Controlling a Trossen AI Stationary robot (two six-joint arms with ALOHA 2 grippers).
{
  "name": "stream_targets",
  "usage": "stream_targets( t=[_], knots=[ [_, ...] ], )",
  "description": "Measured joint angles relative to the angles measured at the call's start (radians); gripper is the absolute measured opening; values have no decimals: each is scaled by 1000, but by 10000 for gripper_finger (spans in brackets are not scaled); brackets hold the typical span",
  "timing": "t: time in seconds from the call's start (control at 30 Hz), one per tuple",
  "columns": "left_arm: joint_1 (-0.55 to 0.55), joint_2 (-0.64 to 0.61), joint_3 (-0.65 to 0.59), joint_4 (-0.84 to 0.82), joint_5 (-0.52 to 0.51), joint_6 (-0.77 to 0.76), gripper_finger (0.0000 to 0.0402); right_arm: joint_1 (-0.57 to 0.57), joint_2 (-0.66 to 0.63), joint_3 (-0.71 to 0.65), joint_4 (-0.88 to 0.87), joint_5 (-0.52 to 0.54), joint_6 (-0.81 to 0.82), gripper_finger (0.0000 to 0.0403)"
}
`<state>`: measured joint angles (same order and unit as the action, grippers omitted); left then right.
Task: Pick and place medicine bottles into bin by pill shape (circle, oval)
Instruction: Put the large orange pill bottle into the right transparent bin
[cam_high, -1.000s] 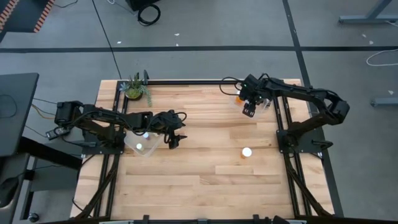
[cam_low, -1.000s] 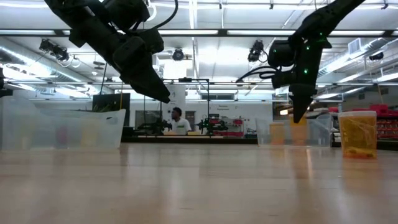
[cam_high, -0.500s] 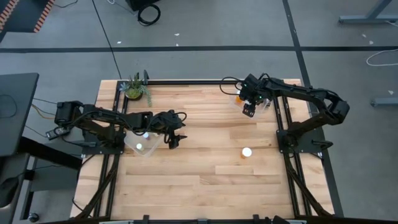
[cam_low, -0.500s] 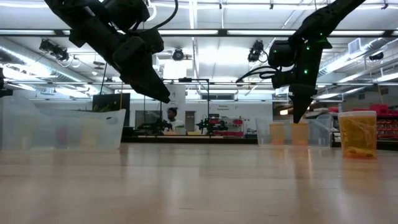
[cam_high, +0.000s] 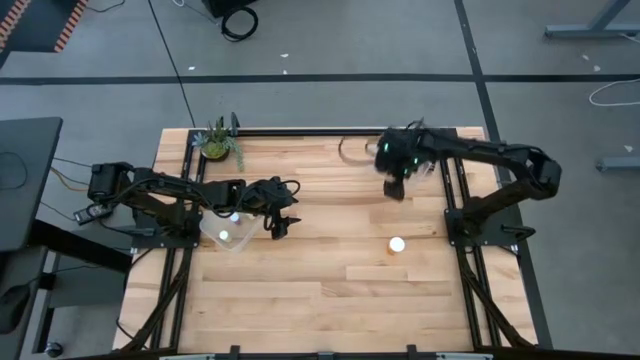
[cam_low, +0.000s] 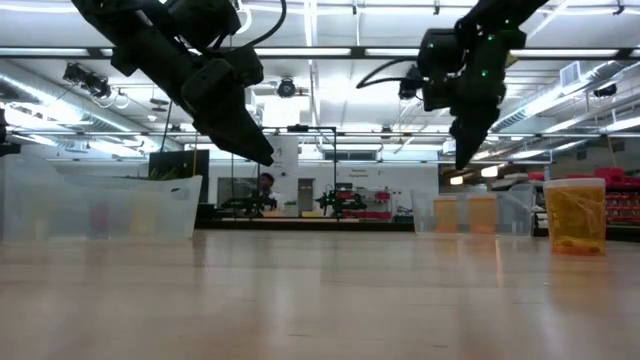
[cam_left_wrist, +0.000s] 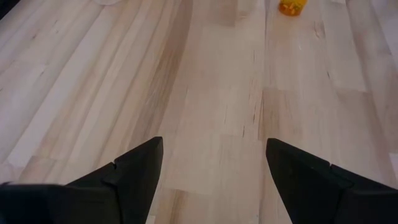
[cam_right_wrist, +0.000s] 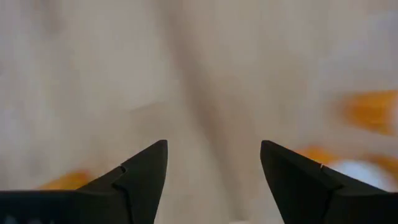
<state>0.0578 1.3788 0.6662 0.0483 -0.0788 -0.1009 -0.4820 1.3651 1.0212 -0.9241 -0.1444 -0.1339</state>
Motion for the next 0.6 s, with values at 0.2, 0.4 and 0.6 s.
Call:
stream_targets(
  t=[0.2,0.4,0.6],
  knots=[
    [0,0,0,0,0,-18,293,325,0,-94,40,39,199,265],
    [0,0,0,0,0,-19,293,607,0,-146,71,189,389,265],
    [0,0,0,0,0,-26,293,719,0,-146,164,190,392,265]
  ],
)
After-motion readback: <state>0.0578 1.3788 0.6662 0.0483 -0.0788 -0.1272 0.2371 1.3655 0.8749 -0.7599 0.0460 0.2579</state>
